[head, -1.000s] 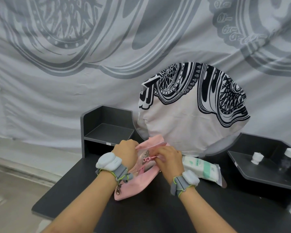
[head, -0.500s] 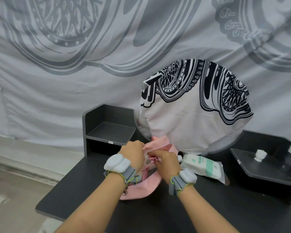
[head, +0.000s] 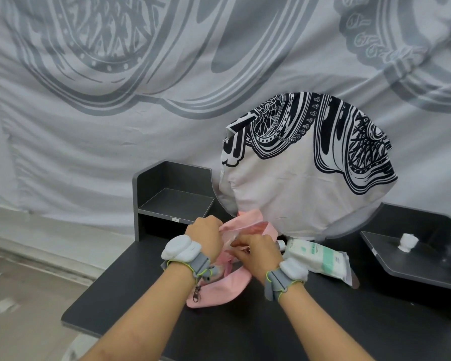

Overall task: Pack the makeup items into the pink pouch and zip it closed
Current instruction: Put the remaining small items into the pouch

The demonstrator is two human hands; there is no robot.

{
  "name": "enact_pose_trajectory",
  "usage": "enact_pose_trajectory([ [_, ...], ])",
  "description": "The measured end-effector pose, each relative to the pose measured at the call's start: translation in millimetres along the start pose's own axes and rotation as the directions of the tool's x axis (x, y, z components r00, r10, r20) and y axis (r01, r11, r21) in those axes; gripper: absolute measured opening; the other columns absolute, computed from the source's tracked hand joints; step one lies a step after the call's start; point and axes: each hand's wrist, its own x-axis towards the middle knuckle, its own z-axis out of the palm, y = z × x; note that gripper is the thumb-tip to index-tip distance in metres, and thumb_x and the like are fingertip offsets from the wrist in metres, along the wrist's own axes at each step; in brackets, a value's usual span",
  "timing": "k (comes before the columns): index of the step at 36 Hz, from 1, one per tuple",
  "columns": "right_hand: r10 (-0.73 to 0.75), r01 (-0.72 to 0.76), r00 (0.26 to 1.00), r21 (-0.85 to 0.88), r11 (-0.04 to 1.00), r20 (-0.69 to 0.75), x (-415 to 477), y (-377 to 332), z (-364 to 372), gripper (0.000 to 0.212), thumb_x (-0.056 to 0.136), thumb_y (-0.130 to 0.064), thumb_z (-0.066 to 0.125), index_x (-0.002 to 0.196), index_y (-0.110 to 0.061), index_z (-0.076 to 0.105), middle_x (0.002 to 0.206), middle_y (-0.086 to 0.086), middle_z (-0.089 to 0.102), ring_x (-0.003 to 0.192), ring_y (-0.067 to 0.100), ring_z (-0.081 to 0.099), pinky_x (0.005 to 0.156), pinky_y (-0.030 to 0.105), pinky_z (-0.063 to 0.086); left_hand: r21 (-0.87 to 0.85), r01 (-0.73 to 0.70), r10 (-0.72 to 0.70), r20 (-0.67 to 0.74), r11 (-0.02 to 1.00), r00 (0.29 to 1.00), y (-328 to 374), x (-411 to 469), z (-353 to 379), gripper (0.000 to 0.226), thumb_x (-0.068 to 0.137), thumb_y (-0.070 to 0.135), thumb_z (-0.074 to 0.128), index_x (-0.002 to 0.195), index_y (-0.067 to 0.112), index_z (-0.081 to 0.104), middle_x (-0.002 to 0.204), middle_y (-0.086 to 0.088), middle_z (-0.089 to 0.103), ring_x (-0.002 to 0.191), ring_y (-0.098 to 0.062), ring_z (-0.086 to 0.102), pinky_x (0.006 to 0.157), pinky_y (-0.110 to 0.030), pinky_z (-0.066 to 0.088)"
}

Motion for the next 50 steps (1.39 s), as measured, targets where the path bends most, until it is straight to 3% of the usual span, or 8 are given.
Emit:
enact_pose_trajectory([
  [7,0.028,-0.027,1.000,0.100,0.995,-0.009,-0.9,5.3,-2.5,0.017,0.084,-0.020,0.064,0.097,-0.024,0.073,0.101,-0.007,0.073,0.090,0.010,0.063,0.081,0.015,0.043,-0.015,0.011,-0.011,0.010,1.000,1.000,-5.6,2.6,0.0,0.031,0.086,0.010,0.045,0.101,0.023,0.069,0.102,-0.008,0.070,0.096,-0.034,0.064,0.067,-0.030,0.040],
  [11,-0.069,0.081,0.986,0.077,0.994,-0.152,0.6,8.9,1.3,0.012,0.080,-0.025,0.067,0.088,-0.030,0.075,0.100,-0.011,0.071,0.095,0.014,0.059,0.087,0.036,0.047,0.006,0.011,-0.011,-0.051,1.000,0.999,-6.1,0.8,1.1,0.029,0.089,0.015,0.044,0.103,0.028,0.067,0.102,-0.009,0.067,0.092,-0.036,0.065,0.062,-0.031,0.042],
  [17,-0.038,0.038,0.997,0.001,0.999,-0.065,-2.3,3.8,2.7,0.038,0.096,-0.022,0.043,0.127,-0.044,0.052,0.132,-0.017,0.049,0.122,0.013,0.037,0.094,0.035,0.028,0.126,0.037,-0.021,-0.122,0.991,0.992,5.3,-7.7,0.9,0.031,0.093,0.018,0.042,0.109,0.033,0.063,0.106,-0.005,0.062,0.098,-0.033,0.064,0.065,-0.031,0.041],
  [24,0.115,-0.036,0.920,0.212,0.977,-0.375,-0.4,46.7,-16.8,0.043,0.078,0.001,0.043,0.096,-0.024,0.072,0.102,0.001,0.072,0.101,0.028,0.063,0.093,0.042,0.047,0.245,0.053,-0.028,-0.107,0.968,0.994,1.4,-6.2,-3.1,0.033,0.090,0.010,0.043,0.112,0.028,0.059,0.105,-0.005,0.062,0.095,-0.030,0.064,0.066,-0.032,0.040],
  [30,0.188,-0.178,0.974,0.086,0.980,-0.128,-0.4,81.2,-17.1,0.038,0.087,-0.002,0.046,0.109,-0.024,0.067,0.105,-0.002,0.073,0.106,0.024,0.063,0.095,0.034,0.046,0.276,0.075,-0.056,-0.074,0.958,0.996,1.0,0.8,-6.7,0.036,0.091,0.007,0.042,0.116,0.025,0.060,0.110,-0.006,0.063,0.101,-0.031,0.063,0.068,-0.034,0.041],
  [36,0.037,0.062,0.965,-0.366,0.928,0.259,5.3,81.1,18.4,0.046,0.089,-0.009,0.043,0.126,-0.033,0.056,0.131,-0.003,0.060,0.122,0.024,0.052,0.101,0.035,0.038,0.282,0.061,-0.059,-0.018,0.957,0.998,3.6,-0.1,-6.1,0.033,0.086,0.006,0.045,0.111,0.022,0.059,0.111,-0.007,0.061,0.102,-0.032,0.062,0.072,-0.034,0.041],
  [41,-0.089,0.294,0.934,-0.602,0.742,0.346,13.4,88.2,41.4,0.035,0.068,-0.028,0.042,0.082,-0.037,0.073,0.069,-0.015,0.069,0.057,0.010,0.066,0.052,0.019,0.048,0.260,0.088,-0.086,-0.018,0.962,0.996,4.7,1.3,-2.0,0.033,0.087,0.007,0.045,0.111,0.024,0.060,0.110,-0.006,0.061,0.101,-0.031,0.063,0.072,-0.034,0.045],
  [50,-0.374,0.503,0.864,-0.594,0.628,0.337,5.8,71.8,42.2,0.016,0.071,-0.025,0.046,0.071,-0.025,0.062,0.062,-0.008,0.059,0.048,0.012,0.057,0.039,0.019,0.038,0.248,0.088,-0.090,-0.003,0.965,0.996,5.9,0.6,0.2,0.028,0.088,0.010,0.051,0.114,0.020,0.059,0.111,-0.008,0.058,0.102,-0.032,0.062,0.075,-0.036,0.049],
])
